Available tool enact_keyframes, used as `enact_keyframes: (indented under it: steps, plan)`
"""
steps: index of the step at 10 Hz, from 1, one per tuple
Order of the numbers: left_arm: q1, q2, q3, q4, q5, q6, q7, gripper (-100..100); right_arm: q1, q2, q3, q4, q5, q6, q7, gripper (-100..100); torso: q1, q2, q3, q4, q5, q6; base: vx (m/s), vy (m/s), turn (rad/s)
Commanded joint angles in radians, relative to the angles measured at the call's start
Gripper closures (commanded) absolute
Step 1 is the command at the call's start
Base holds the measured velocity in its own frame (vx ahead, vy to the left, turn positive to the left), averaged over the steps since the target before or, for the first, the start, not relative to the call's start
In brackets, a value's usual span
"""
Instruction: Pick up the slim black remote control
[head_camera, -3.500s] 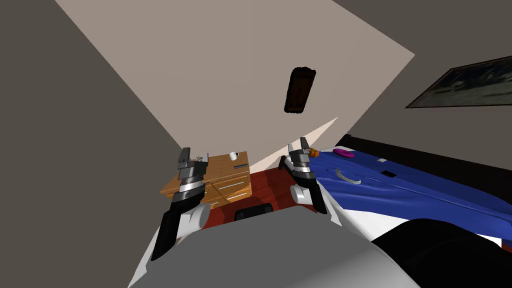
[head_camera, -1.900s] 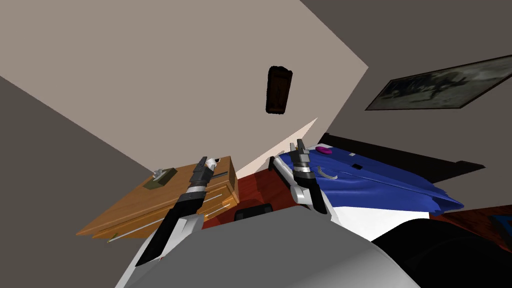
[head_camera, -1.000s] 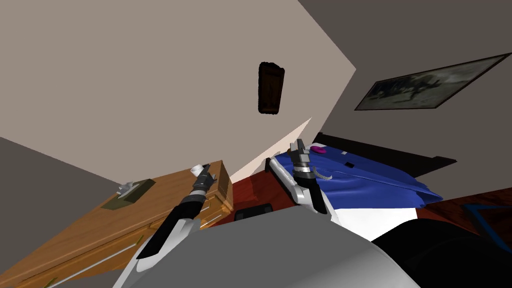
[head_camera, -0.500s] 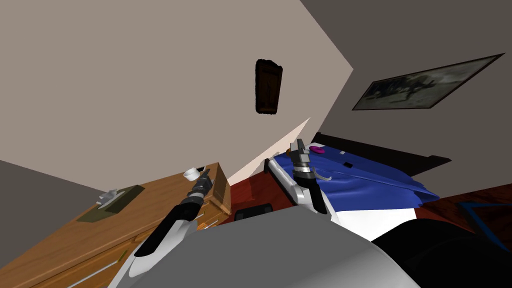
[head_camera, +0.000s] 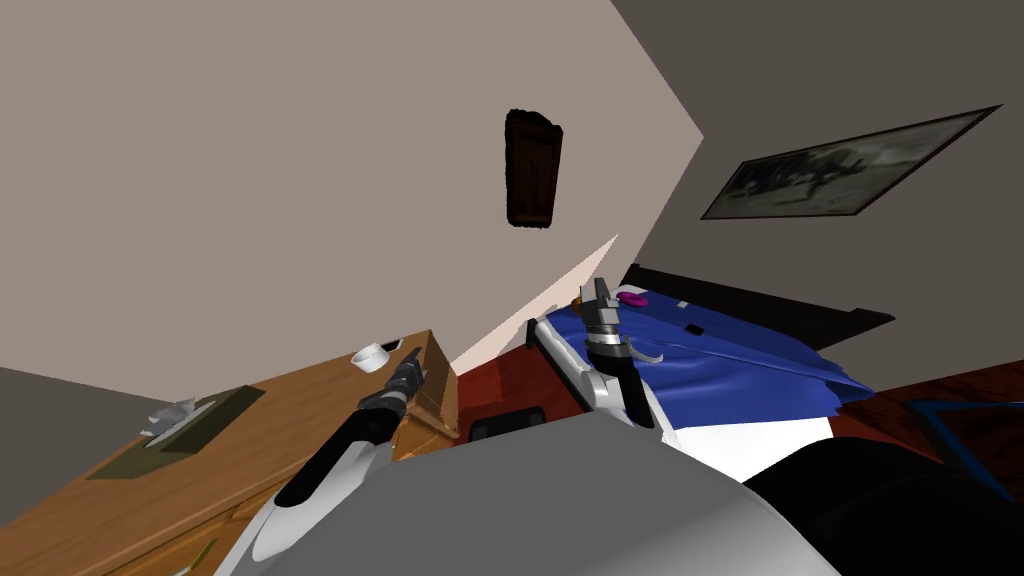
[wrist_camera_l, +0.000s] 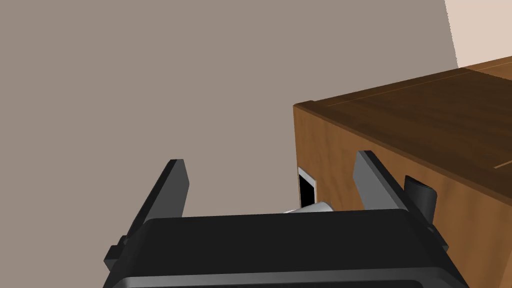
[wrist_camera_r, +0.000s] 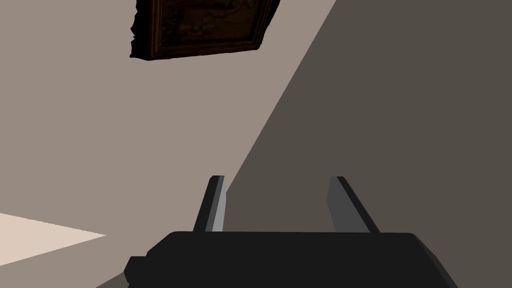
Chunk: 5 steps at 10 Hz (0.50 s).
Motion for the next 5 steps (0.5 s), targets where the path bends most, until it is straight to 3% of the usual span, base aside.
enact_keyframes:
  steps: [1,5]
  plan:
    - [0.006,0.008,0.010,0.010,0.013,0.043,-0.002,-100,0.000,0.000,0.000,0.000,0.000,0.000,0.000,0,0.000,0.000,0.000,0.000,0.000,0.000,0.070,-0.021,-0.031]
    - [0.010,0.018,0.046,0.032,0.046,0.168,-0.016,-100,0.000,0.000,0.000,0.000,0.000,0.000,0.000,0,0.000,-0.003,-0.002,-0.001,0.000,0.000,0.090,-0.015,-0.033]
